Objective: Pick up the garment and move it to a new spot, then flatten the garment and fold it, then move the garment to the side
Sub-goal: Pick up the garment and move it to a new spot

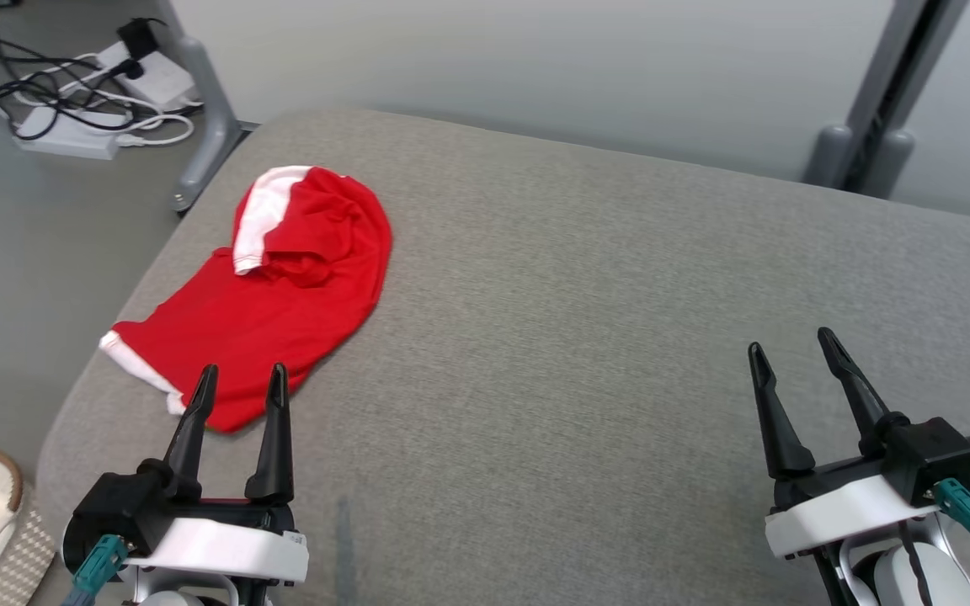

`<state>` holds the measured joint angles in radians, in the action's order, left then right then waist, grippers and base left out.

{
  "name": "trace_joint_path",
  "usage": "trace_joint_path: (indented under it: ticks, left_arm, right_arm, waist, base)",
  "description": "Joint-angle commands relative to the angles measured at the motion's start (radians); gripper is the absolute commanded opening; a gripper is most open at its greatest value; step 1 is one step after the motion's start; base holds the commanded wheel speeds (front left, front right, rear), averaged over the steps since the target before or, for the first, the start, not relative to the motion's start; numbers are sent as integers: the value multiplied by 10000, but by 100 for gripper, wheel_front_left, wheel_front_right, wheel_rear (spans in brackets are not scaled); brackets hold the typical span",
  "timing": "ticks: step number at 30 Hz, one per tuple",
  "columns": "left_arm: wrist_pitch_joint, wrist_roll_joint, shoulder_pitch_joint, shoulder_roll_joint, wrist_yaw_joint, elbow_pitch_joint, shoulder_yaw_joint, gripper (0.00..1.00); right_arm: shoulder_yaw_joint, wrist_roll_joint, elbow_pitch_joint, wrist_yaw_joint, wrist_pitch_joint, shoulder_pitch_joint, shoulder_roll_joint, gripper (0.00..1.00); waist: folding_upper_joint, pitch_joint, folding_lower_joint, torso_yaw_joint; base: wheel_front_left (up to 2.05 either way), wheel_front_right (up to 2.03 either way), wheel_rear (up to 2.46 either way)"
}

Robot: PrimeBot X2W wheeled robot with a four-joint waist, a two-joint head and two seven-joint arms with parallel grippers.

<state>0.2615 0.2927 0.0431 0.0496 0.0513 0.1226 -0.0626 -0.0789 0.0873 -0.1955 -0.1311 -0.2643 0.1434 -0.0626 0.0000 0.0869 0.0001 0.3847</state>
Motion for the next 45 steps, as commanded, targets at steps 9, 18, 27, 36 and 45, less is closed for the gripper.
trace_joint_path:
  ticks: [9, 18, 27, 36, 45]
  left_arm:
    - [37, 4, -158, 28, 45, -47, 261, 100]
    - [35, 8, -109, 29, 63, -13, 350, 100]
    - [35, -23, -23, 29, 51, -24, 360, 100]
    - [35, 181, -24, 28, -10, 1, 388, 100]
    - [35, 696, 901, 25, -123, 996, 650, 100]
  right_arm:
    - [-340, 155, -146, 8, -7, 74, -107, 100]
    - [-455, 187, -223, 8, -7, 89, -84, 100]
    - [-492, 256, -238, 8, -7, 91, -60, 100]
    - [-586, 200, -136, 8, -7, 267, -189, 100]
    - [-476, -162, 193, 8, 92, 893, -622, 100]
  waist:
    - [0, -115, -1, 775]
    - [0, -130, -1, 853]
    - [0, -112, -1, 936]
    - [0, 203, -1, 955]
    - [0, 1656, -1, 506]
  base:
    - [0, 0, 0]
    - [0, 0, 0]
    - [0, 0, 0]
    - [0, 0, 0]
    - [0, 0, 0]
